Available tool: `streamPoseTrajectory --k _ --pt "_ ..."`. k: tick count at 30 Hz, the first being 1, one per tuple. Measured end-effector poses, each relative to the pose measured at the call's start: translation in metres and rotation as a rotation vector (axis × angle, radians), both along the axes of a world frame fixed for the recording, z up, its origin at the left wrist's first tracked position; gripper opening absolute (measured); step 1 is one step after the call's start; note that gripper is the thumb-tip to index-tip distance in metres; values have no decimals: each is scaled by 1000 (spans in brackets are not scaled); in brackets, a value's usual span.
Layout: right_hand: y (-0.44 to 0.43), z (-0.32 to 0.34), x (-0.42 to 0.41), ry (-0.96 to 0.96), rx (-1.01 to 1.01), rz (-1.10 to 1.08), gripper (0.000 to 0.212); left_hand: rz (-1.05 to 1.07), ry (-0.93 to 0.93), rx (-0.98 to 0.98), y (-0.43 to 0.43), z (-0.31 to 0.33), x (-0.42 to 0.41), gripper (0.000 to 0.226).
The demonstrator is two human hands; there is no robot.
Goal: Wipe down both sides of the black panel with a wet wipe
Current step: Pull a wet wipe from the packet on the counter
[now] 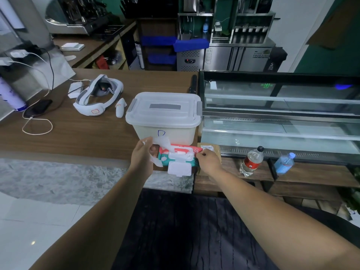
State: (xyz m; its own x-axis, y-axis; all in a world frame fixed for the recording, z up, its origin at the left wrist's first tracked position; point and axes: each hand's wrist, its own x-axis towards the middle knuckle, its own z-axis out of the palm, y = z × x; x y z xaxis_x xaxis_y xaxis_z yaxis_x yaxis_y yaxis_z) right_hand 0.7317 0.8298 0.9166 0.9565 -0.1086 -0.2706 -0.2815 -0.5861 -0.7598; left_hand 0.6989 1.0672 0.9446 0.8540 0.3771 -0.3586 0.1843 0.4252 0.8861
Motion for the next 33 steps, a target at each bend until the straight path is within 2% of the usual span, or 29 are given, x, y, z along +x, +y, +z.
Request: streamPoseTrajectory --k 4,6,8,11,15,19,22,33 --pt "1 2 -1 -5 40 -27 22 125 83 -10 16 6 0 17" --pt "1 3 -2 -17 84 -46 23 149 121 67 22 9 -3 21" --pt "0 6 -2 -46 136 -58 22 122 103 203 24 10 -6 15" --pt "2 12 -4 -94 208 -46 23 42 85 330 19 8 -13 16" --pt "6 24 -3 -130 239 -3 25 -182 140 649 8 1 -21 26" --pt "16 33 -1 -158 241 63 25 -361 120 812 2 1 -26 27" --pt "25 34 0 -150 224 122 26 -401 105 825 -2 2 -31 29" --pt "44 32 -2 -189 -74 283 32 -450 81 790 0 -1 -32 30"
